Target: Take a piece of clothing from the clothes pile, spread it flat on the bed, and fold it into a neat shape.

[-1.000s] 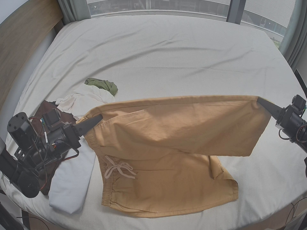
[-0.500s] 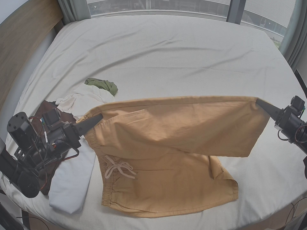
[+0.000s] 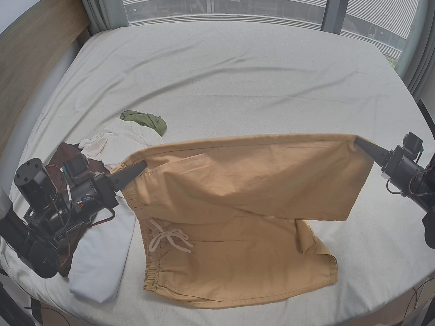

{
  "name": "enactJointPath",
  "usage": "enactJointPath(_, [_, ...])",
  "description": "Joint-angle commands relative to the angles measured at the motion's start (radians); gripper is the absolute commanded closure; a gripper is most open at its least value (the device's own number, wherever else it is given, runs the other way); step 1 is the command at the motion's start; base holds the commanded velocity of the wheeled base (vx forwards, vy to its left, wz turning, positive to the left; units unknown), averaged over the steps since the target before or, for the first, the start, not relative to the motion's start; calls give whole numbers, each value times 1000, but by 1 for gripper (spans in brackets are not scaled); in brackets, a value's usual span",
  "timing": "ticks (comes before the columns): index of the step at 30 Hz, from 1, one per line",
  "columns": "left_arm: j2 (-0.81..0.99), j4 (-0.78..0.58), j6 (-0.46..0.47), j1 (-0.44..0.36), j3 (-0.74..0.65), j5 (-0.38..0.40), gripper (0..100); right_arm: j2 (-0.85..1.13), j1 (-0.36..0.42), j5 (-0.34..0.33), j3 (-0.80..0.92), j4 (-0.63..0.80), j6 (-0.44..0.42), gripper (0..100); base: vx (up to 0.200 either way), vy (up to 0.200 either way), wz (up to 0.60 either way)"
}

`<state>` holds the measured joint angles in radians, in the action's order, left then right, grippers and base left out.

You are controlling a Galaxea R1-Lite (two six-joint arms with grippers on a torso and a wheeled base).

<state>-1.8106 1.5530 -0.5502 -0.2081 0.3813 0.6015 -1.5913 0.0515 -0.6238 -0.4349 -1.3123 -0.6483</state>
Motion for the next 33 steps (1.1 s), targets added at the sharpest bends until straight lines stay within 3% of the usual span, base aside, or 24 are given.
enactJointPath(1, [-68,1,7,-4,45,-39,100,-62,1,1,-47,-1,-1,100,0,0,0])
enactJointPath(17, [-188,1,53,4,172,-123,100,-219,-4,4,-206,-2,1,100,0,0,0])
enactJointPath(28, [-228,1,50,6,203,-131,100,-326,-4,4,-343,-2,-1,100,0,0,0])
enactJointPath(33, [-266,1,46,7,251,-206,100,-372,-2,3,-415,2,-2,100,0,0,0])
